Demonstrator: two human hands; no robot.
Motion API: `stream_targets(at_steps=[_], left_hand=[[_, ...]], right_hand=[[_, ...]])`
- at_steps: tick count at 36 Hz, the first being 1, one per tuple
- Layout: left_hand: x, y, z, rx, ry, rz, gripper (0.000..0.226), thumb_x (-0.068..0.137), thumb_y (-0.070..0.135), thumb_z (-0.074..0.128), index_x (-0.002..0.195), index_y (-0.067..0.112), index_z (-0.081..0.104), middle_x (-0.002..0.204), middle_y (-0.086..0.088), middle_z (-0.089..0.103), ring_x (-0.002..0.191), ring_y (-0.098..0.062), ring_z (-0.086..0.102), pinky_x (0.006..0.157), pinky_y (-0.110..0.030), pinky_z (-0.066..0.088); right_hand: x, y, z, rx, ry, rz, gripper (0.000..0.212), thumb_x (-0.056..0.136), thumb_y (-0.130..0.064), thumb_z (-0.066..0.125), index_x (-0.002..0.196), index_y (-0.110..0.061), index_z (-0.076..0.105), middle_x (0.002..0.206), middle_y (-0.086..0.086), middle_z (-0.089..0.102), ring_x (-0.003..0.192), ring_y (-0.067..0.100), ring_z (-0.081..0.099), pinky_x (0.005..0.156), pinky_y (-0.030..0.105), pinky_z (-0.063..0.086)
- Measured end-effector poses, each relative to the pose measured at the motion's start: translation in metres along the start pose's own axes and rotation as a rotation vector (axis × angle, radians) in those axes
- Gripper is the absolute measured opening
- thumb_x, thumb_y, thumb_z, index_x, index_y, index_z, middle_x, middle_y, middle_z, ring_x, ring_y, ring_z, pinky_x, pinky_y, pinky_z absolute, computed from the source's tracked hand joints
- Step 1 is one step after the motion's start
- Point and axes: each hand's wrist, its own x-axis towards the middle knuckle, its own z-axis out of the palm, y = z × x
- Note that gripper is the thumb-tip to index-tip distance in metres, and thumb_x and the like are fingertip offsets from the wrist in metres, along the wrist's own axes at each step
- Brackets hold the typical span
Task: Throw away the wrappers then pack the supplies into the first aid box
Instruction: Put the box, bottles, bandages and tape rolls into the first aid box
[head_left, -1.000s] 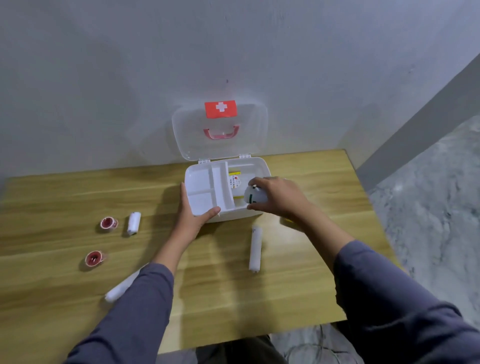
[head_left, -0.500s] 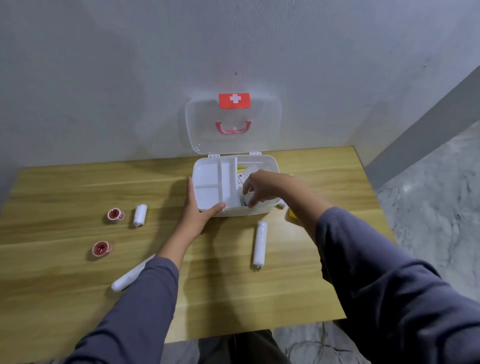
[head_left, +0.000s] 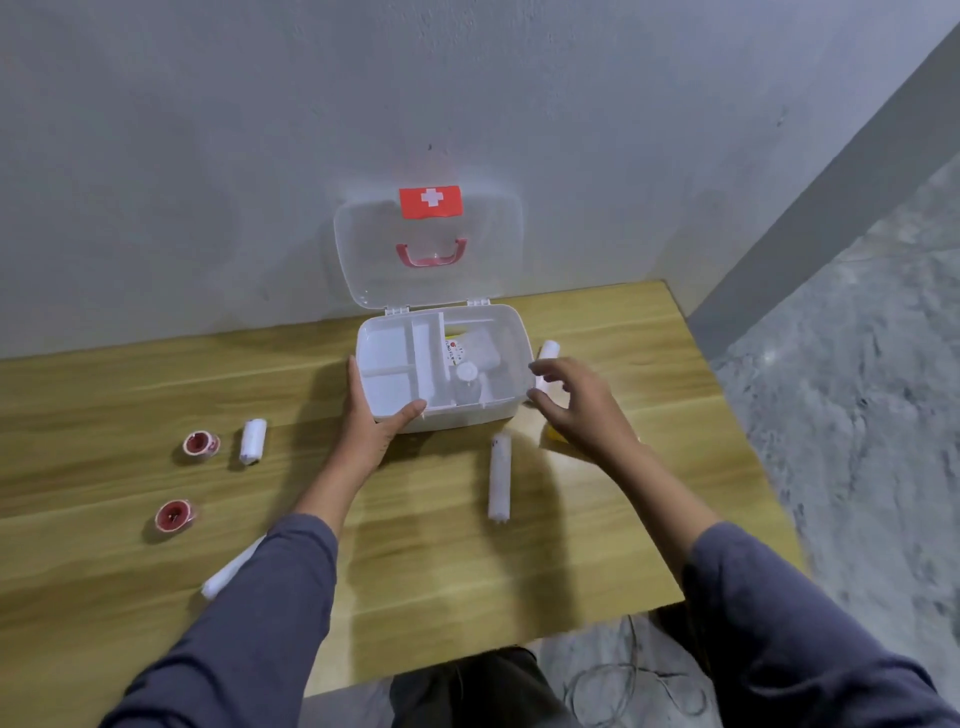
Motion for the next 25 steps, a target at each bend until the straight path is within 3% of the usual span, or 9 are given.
stream_targets(at_steps=[2,6,10,13,19,25], left_hand=[[0.001,-0.001,0.001,0.001,0.010,0.026,0.101,0.080,0.010,0.074,0.151,0.016,0.002,0.145,0.006,0.030,0.129,-0.005,0.031,0.107,-0.026,0.030],[0.002,-0.002,0.000,0.036,0.002,0.043,0.099,0.080,0.012,0.074,0.151,0.015,0.005,0.147,0.002,0.033,0.129,-0.009,0.034,0.101,-0.020,0.030],[0.000,0.000,-0.005,0.083,-0.003,0.012,0.112,0.067,0.041,0.080,0.150,0.020,0.007,0.152,-0.005,0.032,0.138,-0.021,0.034,0.114,-0.043,0.031],[0.000,-0.001,-0.006,0.093,-0.005,0.015,0.108,0.073,0.032,0.080,0.150,0.019,0.006,0.153,-0.007,0.029,0.139,-0.023,0.032,0.114,-0.048,0.029],[0.000,-0.002,-0.004,0.117,0.010,0.012,0.106,0.077,0.027,0.077,0.151,0.019,0.001,0.156,-0.005,0.025,0.141,-0.021,0.028,0.116,-0.042,0.027],[-0.001,0.000,-0.003,0.096,0.001,0.001,0.107,0.079,0.023,0.075,0.152,0.018,-0.003,0.157,-0.003,0.021,0.142,-0.018,0.024,0.114,-0.034,0.025]], right_hand=[[-0.017,0.021,-0.003,-0.017,0.037,0.053,0.032,0.083,-0.018,0.064,0.114,-0.013,0.059,0.112,0.005,0.061,0.104,0.020,0.056,0.088,0.034,0.046],[-0.042,0.062,-0.001,-0.171,-0.041,0.198,0.051,0.077,-0.023,0.070,0.123,-0.014,0.053,0.123,0.008,0.055,0.114,0.027,0.050,0.093,0.043,0.045],[-0.054,0.079,0.008,-0.363,-0.206,0.333,0.063,0.077,-0.026,0.068,0.134,-0.019,0.040,0.132,0.007,0.047,0.118,0.029,0.046,0.091,0.039,0.042],[-0.059,0.080,0.019,-0.349,-0.158,0.358,0.058,0.080,-0.019,0.064,0.133,-0.018,0.040,0.130,0.011,0.047,0.115,0.033,0.044,0.089,0.041,0.044],[-0.061,0.072,0.025,-0.258,-0.070,0.364,0.050,0.084,-0.020,0.060,0.130,-0.014,0.043,0.123,0.012,0.049,0.107,0.036,0.052,0.083,0.042,0.046],[-0.044,0.040,-0.002,0.003,0.135,0.262,0.045,0.086,-0.021,0.062,0.127,-0.012,0.047,0.115,0.011,0.055,0.098,0.023,0.051,0.077,0.028,0.034]])
